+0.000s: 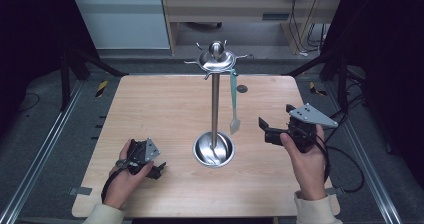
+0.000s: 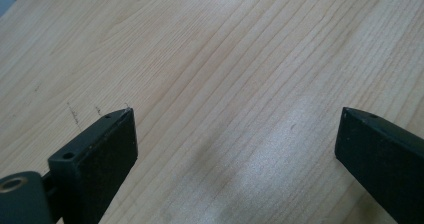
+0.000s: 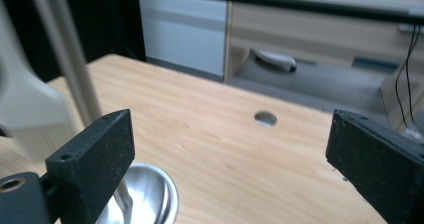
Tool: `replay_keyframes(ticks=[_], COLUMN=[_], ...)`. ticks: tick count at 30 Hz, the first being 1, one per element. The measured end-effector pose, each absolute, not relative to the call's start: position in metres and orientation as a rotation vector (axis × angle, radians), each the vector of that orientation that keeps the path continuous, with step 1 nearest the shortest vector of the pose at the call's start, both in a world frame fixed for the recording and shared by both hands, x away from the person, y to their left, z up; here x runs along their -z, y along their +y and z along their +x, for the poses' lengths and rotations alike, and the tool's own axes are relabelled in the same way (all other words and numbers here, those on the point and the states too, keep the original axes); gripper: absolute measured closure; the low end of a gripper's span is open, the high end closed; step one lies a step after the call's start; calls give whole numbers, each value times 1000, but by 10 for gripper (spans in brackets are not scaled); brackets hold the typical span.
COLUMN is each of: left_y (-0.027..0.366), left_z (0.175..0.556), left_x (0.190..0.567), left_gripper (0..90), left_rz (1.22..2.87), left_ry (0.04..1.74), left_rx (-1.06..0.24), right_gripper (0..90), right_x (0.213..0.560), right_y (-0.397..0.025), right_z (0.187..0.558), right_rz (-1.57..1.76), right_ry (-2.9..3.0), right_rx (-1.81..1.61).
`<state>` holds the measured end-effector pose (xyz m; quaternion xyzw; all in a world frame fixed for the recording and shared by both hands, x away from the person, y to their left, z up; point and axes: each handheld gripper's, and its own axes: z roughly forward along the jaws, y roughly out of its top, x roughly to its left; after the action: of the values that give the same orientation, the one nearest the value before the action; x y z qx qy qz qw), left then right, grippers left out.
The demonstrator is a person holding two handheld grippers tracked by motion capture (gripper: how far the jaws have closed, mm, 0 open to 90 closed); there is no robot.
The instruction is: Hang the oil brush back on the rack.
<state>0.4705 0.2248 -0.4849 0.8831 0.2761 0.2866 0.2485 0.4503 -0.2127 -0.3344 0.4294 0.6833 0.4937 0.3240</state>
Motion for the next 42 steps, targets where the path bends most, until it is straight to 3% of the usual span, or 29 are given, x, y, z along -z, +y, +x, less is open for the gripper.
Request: replay_keyframes(ticks=[42], left_y=[223], left_z=[470], left_x=[485], left_gripper=[31], left_rz=[2412], left_ry=[743], left_rx=[-785], right_gripper=[105], right_x=[450], right_y=[-226], right_z=[502], right_rz=[1299], right_ry=[2012], right_rx=[-1049])
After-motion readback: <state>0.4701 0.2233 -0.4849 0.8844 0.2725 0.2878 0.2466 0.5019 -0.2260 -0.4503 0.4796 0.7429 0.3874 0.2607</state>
